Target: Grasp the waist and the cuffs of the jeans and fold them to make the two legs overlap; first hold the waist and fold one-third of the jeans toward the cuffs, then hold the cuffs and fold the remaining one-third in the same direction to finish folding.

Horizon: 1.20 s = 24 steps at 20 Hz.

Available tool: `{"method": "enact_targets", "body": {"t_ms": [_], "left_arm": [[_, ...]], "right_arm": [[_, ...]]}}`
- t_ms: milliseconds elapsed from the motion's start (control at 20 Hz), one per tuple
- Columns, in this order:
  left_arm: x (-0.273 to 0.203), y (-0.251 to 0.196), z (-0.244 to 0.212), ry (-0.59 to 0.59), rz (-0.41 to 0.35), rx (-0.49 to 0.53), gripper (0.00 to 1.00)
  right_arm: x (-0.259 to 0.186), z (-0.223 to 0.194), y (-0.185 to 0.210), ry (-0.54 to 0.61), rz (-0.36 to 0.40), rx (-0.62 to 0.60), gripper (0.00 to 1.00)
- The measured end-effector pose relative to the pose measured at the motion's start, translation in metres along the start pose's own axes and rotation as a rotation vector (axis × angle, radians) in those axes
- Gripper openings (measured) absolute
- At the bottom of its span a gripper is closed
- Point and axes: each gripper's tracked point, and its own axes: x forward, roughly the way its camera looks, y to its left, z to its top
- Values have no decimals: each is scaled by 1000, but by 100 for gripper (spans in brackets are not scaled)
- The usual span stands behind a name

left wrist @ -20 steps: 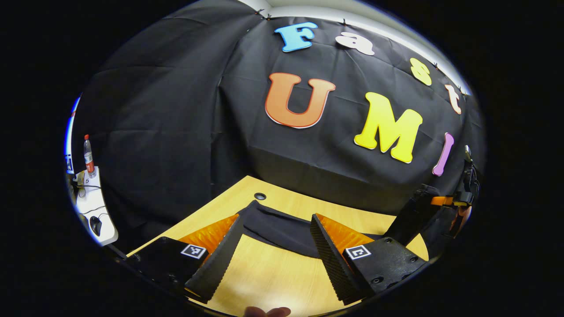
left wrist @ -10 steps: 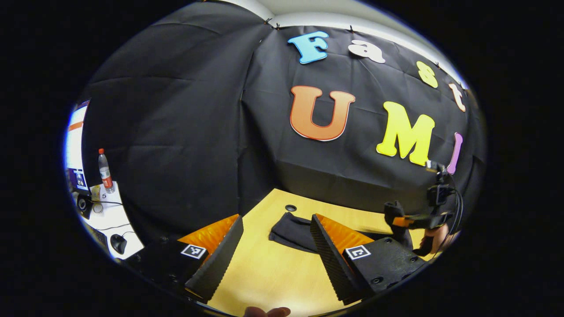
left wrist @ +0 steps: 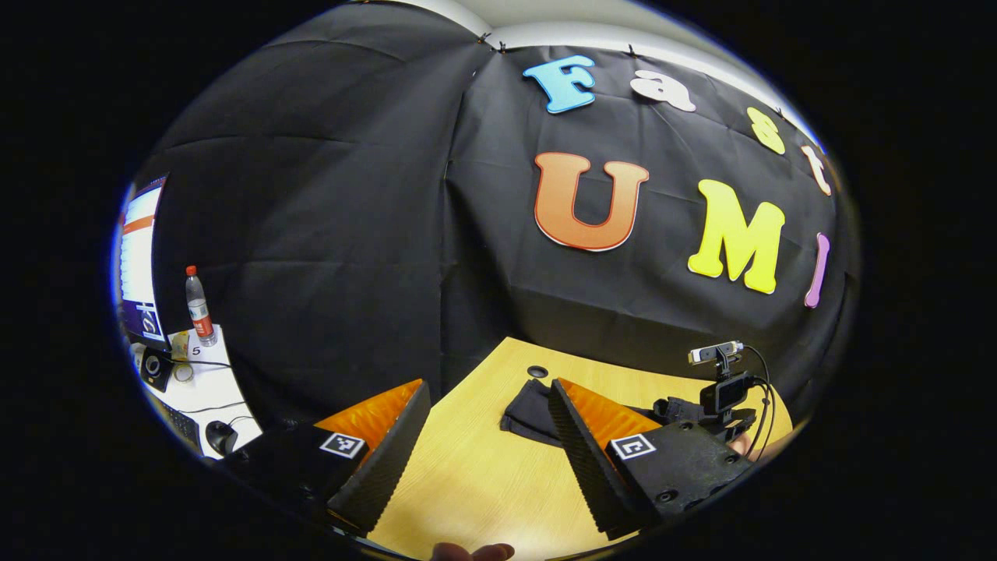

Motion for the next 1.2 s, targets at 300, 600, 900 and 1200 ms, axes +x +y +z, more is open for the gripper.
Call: {"method": "enact_targets", "body": {"t_ms": [300, 600, 900, 1200], "left_arm": [[15, -5, -1, -27, -38, 9, 98], [45, -15, -33, 52, -115, -51, 98], [97, -30, -82, 192, -193, -402, 99], [161, -35, -139, 339, -170, -739, 99]], "right_arm": [[-36, 19, 19, -54, 131, 5, 72], [-129, 47, -4, -142, 224, 29, 100], [-208, 36, -104, -160, 154, 48, 98], [-247, 6, -184, -123, 42, 174, 99]]}}
